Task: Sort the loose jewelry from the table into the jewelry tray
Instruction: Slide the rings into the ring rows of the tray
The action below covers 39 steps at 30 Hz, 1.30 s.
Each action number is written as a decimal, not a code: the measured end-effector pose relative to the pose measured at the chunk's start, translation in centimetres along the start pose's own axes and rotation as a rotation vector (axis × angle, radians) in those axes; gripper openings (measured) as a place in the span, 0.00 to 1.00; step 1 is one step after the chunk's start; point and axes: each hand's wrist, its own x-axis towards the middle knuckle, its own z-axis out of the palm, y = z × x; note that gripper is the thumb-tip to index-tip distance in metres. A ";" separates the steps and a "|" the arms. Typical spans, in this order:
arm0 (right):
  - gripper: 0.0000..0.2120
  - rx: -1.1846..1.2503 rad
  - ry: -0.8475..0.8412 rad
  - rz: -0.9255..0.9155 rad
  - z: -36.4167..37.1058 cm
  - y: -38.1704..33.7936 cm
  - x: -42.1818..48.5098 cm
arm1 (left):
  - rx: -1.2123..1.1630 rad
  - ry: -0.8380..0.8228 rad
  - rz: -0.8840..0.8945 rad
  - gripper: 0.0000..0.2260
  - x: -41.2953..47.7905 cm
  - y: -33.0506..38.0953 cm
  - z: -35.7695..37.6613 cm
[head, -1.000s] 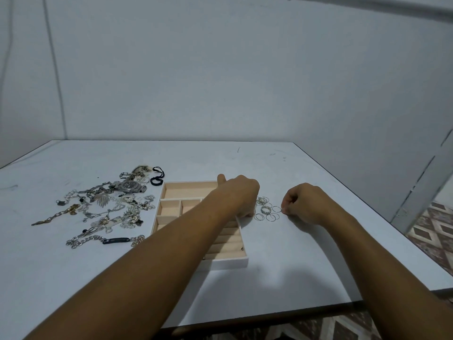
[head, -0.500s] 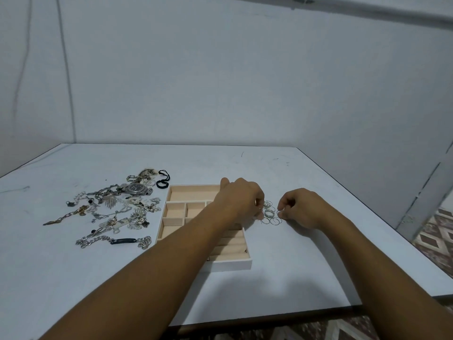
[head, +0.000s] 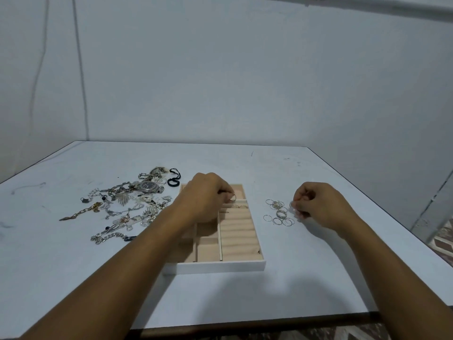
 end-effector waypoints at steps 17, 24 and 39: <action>0.07 0.111 -0.089 -0.255 6.2 -4.6 0.0 | 0.025 0.048 0.198 0.03 -1.1 -1.5 0.9; 0.07 0.080 -0.066 -0.287 7.2 -3.7 -0.9 | 0.069 0.051 0.253 0.05 -1.5 -1.5 1.1; 0.07 0.072 -0.064 -0.331 7.5 -3.4 -1.1 | 0.160 0.069 0.293 0.09 -1.5 -2.0 1.4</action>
